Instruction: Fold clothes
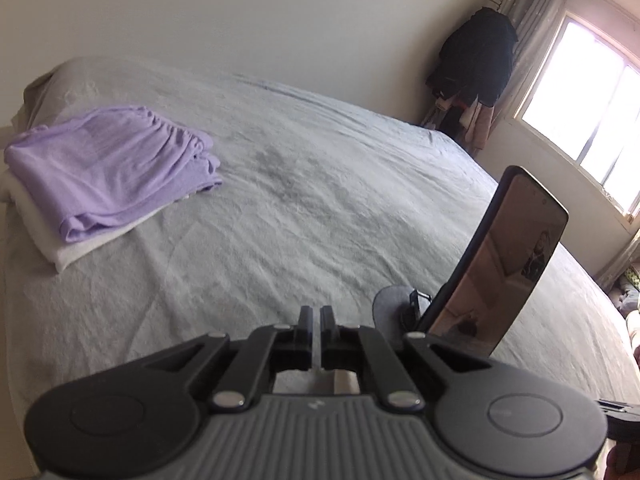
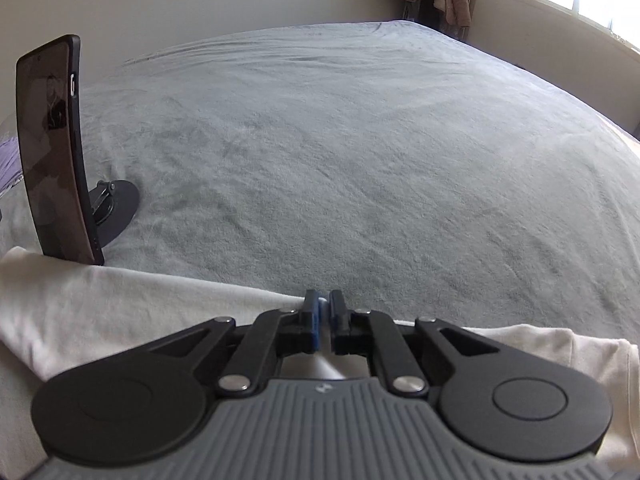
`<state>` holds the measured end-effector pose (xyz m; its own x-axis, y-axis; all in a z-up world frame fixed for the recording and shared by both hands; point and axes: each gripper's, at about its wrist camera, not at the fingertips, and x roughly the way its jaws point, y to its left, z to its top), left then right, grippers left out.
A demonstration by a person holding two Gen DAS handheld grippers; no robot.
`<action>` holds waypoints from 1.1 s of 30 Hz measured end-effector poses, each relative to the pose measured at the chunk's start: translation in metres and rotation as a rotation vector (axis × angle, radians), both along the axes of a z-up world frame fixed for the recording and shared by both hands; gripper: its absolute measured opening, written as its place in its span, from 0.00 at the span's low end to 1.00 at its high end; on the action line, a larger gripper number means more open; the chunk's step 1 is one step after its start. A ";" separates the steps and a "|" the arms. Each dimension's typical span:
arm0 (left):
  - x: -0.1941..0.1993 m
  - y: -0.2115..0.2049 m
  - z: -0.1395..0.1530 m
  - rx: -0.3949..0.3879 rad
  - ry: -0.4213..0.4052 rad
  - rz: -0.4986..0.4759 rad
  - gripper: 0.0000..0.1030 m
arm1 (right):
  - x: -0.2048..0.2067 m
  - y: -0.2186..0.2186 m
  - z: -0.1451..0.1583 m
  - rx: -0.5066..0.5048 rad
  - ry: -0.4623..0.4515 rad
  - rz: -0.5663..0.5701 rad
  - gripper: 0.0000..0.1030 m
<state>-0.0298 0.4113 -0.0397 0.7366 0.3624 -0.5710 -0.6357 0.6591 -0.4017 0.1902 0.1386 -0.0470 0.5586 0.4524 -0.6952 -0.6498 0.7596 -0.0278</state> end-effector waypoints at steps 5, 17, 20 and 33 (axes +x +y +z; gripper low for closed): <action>-0.005 0.016 -0.004 -0.143 0.000 0.007 0.26 | -0.034 0.003 0.019 0.032 -0.055 0.043 0.40; -0.013 0.022 -0.004 -0.219 0.036 0.065 0.31 | -0.159 0.064 0.026 0.077 -0.027 0.401 0.40; -0.016 0.026 -0.005 -0.235 0.029 0.081 0.31 | -0.176 0.080 0.019 0.048 -0.035 0.444 0.40; -0.017 0.024 0.003 -0.228 -0.036 0.023 0.25 | -0.167 0.099 0.019 0.097 -0.023 0.356 0.08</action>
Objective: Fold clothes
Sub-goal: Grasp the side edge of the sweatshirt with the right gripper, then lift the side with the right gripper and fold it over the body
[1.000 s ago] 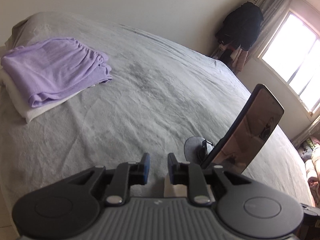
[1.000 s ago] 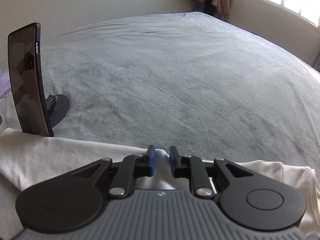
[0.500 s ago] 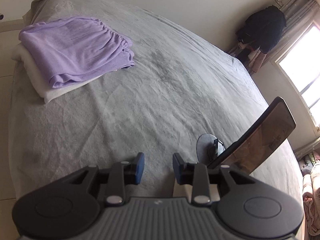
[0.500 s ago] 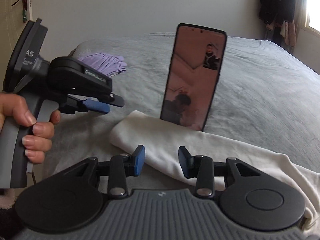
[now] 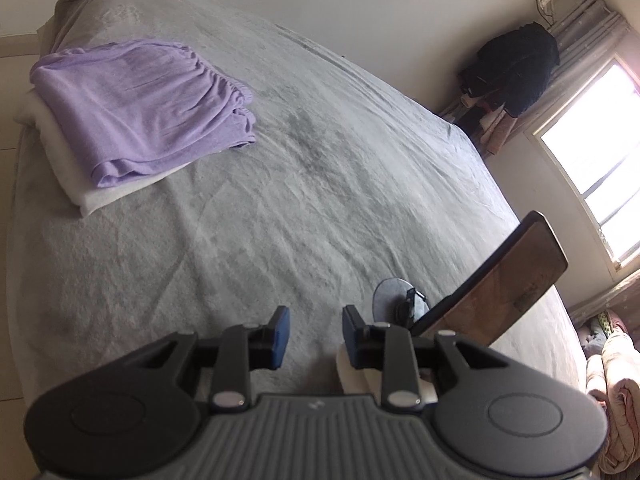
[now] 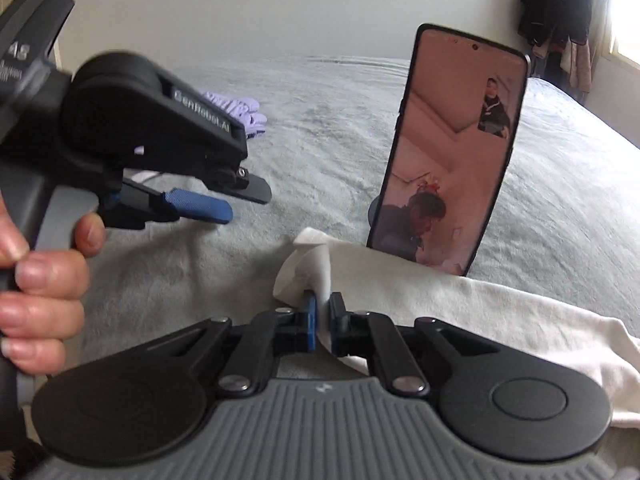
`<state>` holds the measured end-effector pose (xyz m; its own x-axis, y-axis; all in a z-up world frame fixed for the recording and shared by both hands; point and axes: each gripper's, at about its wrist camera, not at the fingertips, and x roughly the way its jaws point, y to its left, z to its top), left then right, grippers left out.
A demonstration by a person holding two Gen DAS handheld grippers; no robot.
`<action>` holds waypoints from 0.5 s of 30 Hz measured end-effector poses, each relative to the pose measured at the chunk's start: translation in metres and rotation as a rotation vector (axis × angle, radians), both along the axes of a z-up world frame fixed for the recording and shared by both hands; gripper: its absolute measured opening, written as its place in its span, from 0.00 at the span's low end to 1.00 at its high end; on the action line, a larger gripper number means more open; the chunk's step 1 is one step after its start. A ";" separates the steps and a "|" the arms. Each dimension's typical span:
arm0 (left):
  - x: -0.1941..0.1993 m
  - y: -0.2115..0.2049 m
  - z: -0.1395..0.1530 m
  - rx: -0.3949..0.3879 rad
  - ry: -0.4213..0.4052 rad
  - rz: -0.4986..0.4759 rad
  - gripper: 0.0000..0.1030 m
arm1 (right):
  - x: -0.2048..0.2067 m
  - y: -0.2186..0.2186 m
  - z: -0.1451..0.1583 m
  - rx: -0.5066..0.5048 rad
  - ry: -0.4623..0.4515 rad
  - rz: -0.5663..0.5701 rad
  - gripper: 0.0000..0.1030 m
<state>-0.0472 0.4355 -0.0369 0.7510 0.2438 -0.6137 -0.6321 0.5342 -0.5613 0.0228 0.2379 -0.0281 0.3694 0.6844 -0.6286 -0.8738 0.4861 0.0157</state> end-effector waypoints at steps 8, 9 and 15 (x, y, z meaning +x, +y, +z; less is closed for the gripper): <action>0.012 -0.033 0.017 0.082 -0.092 -0.117 0.25 | 0.023 -0.059 0.061 0.096 -0.032 -0.120 0.08; 0.014 -0.036 0.019 0.088 -0.099 -0.138 0.25 | 0.026 -0.066 0.068 0.102 -0.041 -0.135 0.08; 0.032 -0.064 0.028 0.101 -0.159 -0.313 0.25 | 0.038 -0.099 0.103 0.167 -0.084 -0.213 0.08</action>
